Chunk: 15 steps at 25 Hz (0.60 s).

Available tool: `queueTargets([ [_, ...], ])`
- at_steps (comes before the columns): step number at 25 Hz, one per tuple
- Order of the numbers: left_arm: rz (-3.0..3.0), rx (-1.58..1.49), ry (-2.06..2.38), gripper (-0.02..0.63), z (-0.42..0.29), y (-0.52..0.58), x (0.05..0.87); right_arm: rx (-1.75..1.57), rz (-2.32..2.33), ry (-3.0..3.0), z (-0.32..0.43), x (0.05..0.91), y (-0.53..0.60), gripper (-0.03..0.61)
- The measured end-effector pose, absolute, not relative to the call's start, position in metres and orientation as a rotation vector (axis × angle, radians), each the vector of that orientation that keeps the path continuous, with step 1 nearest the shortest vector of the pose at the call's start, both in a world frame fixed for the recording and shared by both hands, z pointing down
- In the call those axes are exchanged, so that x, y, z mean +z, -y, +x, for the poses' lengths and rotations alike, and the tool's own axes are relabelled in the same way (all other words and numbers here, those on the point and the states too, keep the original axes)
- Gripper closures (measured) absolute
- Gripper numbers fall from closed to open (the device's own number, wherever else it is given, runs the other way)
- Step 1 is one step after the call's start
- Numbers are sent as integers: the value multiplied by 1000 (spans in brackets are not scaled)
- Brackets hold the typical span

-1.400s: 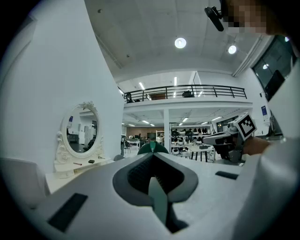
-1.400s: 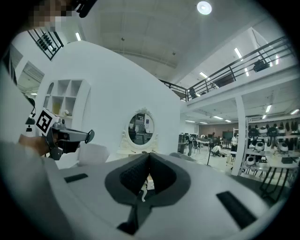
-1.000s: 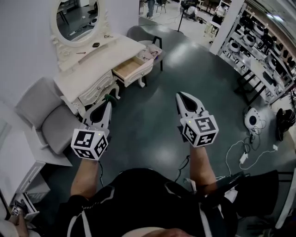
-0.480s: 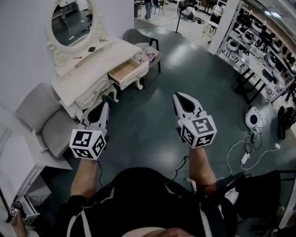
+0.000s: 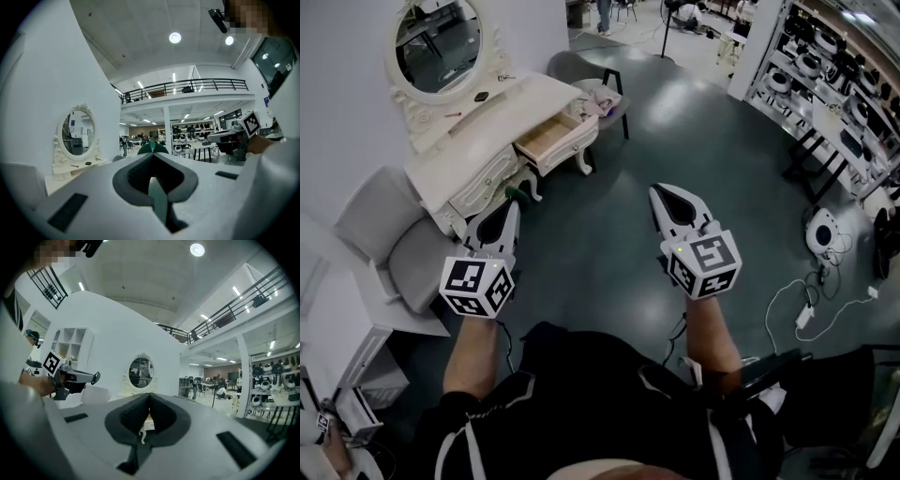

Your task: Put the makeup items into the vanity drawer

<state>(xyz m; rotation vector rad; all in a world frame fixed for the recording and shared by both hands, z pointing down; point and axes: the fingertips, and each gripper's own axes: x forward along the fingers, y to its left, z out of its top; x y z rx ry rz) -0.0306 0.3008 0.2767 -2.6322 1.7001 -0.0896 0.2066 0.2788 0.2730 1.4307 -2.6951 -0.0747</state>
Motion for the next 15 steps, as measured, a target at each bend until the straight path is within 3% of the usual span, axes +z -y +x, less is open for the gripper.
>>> queueTargets([
  [15, -2657, -46, -1683, 611, -33, -246, 281, -50, 1408, 2665, 196, 281, -228, 573],
])
